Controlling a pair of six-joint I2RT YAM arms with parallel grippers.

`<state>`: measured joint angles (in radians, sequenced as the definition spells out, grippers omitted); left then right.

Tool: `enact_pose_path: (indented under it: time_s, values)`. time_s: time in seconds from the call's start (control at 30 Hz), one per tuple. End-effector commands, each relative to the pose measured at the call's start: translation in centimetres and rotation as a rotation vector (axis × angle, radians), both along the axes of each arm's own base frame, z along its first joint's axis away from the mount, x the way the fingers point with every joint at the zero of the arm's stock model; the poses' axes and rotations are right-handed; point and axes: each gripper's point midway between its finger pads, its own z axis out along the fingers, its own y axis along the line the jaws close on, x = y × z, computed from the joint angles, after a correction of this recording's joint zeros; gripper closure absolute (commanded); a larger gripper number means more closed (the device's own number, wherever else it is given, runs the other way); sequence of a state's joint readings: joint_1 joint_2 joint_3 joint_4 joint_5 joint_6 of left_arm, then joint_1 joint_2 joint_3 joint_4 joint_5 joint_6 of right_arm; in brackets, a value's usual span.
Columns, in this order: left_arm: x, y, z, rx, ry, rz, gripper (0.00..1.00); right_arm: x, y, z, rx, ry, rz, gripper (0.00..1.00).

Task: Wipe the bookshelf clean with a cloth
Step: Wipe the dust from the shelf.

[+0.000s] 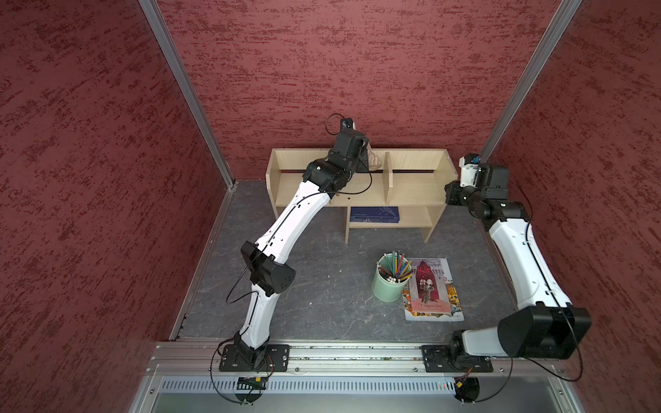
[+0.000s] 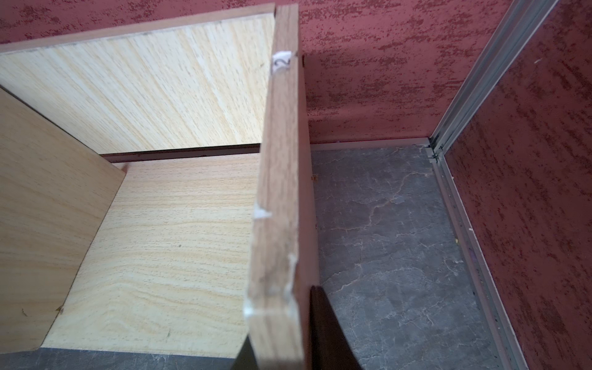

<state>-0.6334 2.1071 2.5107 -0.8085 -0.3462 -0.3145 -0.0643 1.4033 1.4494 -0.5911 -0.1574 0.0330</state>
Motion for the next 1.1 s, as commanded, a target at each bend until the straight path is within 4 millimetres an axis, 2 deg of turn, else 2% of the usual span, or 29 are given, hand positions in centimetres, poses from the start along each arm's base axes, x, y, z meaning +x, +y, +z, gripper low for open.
enact_pose_path:
  time_s: [0.0, 0.17, 0.3, 0.43, 0.6, 0.87, 0.97, 1.07]
  values:
    - [0.2, 2.4, 2.7, -0.017, -0.063, 0.038, 1.00, -1.1, 1.1, 1.5, 0.175, -0.017, 0.013, 1.00]
    - [-0.7, 1.8, 4.9, -0.063, -0.113, -0.017, 1.00, -1.2, 1.1, 1.5, 0.173, -0.017, 0.013, 1.00]
    - [-0.9, 2.6, 5.9, -0.058, -0.141, 0.018, 1.00, -1.2, 1.1, 1.4, 0.175, -0.015, 0.014, 1.00]
    - [-0.2, 4.7, 5.2, -0.035, -0.129, 0.118, 1.00, -1.1, 1.2, 1.4, 0.179, -0.017, 0.017, 1.00]
    - [0.6, 4.7, 4.2, -0.041, -0.105, 0.116, 1.00, -1.2, 1.3, 1.2, 0.184, -0.016, 0.021, 1.00]
    - [0.3, 0.2, 3.8, -0.174, -0.065, -0.052, 1.00, -1.4, 1.4, 0.9, 0.188, -0.017, 0.025, 1.00]
    - [-0.5, -2.5, 3.8, -0.220, -0.055, -0.156, 1.00, -1.4, 1.4, 0.9, 0.185, -0.015, 0.026, 1.00]
    - [-2.0, -5.4, 4.7, -0.251, -0.073, -0.260, 1.00, -1.4, 1.4, 0.9, 0.185, -0.017, 0.024, 1.00]
